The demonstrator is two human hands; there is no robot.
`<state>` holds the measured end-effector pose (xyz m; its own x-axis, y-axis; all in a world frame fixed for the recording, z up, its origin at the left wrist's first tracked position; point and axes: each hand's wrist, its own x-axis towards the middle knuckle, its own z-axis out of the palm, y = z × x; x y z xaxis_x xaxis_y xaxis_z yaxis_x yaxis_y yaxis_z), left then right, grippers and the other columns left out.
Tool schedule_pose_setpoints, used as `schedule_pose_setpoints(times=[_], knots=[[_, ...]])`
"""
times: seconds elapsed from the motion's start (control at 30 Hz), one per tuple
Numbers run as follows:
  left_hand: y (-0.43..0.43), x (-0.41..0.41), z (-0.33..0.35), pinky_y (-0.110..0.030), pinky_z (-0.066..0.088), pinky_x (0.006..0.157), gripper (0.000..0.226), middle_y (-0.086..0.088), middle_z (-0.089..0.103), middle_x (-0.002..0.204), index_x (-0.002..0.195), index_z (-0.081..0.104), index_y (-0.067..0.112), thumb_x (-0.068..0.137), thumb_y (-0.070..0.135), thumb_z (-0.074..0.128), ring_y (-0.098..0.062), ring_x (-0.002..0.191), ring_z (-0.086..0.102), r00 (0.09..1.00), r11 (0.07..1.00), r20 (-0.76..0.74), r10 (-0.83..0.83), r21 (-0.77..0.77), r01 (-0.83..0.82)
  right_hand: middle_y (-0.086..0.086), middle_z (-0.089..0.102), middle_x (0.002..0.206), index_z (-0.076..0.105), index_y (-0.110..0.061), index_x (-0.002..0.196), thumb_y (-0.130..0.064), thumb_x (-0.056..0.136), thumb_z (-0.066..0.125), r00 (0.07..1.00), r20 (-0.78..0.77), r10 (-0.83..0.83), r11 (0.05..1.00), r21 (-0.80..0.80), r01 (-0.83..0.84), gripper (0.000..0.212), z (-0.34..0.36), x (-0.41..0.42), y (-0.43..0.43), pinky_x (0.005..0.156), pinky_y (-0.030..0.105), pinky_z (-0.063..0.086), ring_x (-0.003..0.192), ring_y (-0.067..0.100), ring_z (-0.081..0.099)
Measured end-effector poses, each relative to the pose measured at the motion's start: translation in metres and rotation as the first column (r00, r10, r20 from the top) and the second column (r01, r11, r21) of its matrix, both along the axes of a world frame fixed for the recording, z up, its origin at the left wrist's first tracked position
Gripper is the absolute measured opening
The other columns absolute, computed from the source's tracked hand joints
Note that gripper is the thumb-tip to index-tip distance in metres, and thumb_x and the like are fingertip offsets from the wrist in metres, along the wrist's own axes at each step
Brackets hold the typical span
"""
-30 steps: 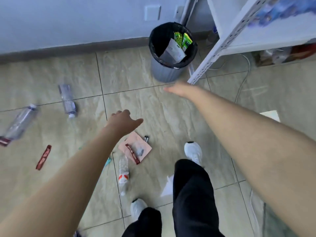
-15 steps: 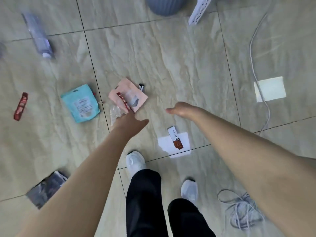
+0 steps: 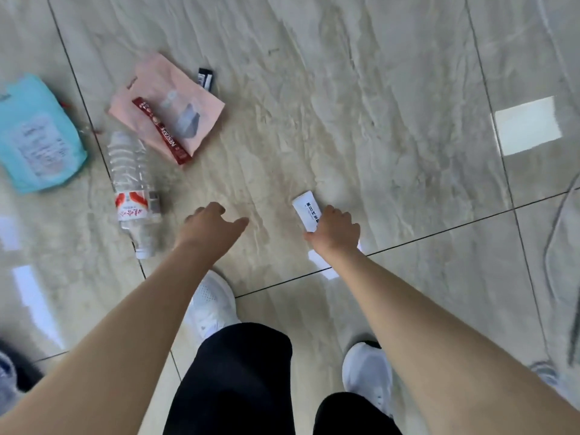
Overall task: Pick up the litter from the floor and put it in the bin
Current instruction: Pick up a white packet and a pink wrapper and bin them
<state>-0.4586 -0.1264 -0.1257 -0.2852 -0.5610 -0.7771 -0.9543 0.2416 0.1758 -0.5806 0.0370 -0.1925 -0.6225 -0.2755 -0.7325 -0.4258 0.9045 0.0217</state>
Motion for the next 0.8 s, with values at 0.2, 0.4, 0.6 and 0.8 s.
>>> schedule_pose_setpoints(times=[0.2, 0.4, 0.6, 0.8], knots=[[-0.004, -0.001, 0.006, -0.039, 0.04, 0.099, 0.062, -0.009, 0.052, 0.137, 0.134, 0.047, 0.011, 0.084, 0.048, 0.055, -0.029, 0.126, 0.048, 0.994, 0.995, -0.053, 0.097, 0.014, -0.096, 0.002, 0.064, 0.107, 0.056, -0.018, 0.102, -0.009, 0.076, 0.062, 0.999, 0.044, 0.0, 0.998, 0.057, -0.003, 0.028, 0.008, 0.0, -0.015, 0.076, 0.033, 0.032, 0.109, 0.024, 0.051], [-0.068, -0.014, 0.064, -0.033, 0.042, 0.081, 0.058, -0.009, 0.06, 0.125, 0.13, 0.051, 0.011, 0.083, 0.044, 0.057, -0.03, 0.113, 0.057, 0.925, 0.929, -0.087, 0.37, 0.048, -0.367, 0.001, 0.068, 0.086, 0.062, -0.015, 0.097, -0.014, 0.078, 0.064, 0.991, 0.101, -0.087, 0.995, -0.032, 0.09, 0.019, 0.097, -0.054, -0.092, 0.063, 0.023, 0.035, 0.081, 0.022, 0.064], [-0.127, -0.031, 0.087, -0.028, 0.036, 0.066, 0.038, -0.005, 0.053, 0.079, 0.109, 0.062, 0.003, 0.081, 0.028, 0.067, -0.021, 0.078, 0.048, 0.573, 0.559, -0.061, 0.817, 0.326, -0.762, 0.003, 0.071, 0.096, 0.062, -0.016, 0.093, -0.017, 0.078, 0.064, 0.99, 0.102, -0.093, 0.98, -0.168, 0.109, 0.016, 0.143, -0.092, -0.19, 0.058, 0.023, 0.039, 0.085, 0.025, 0.068], [-0.138, -0.034, 0.034, -0.038, 0.036, 0.096, 0.061, -0.013, 0.05, 0.125, 0.134, 0.046, 0.005, 0.082, 0.027, 0.067, -0.026, 0.117, 0.046, 0.378, 0.245, 0.209, 0.902, 0.472, -0.847, 0.004, 0.071, 0.09, 0.062, -0.015, 0.089, -0.014, 0.075, 0.065, 0.998, 0.03, 0.062, 0.971, -0.232, -0.053, 0.015, 0.1, -0.107, -0.26, 0.049, 0.024, 0.034, 0.074, 0.024, 0.063]])
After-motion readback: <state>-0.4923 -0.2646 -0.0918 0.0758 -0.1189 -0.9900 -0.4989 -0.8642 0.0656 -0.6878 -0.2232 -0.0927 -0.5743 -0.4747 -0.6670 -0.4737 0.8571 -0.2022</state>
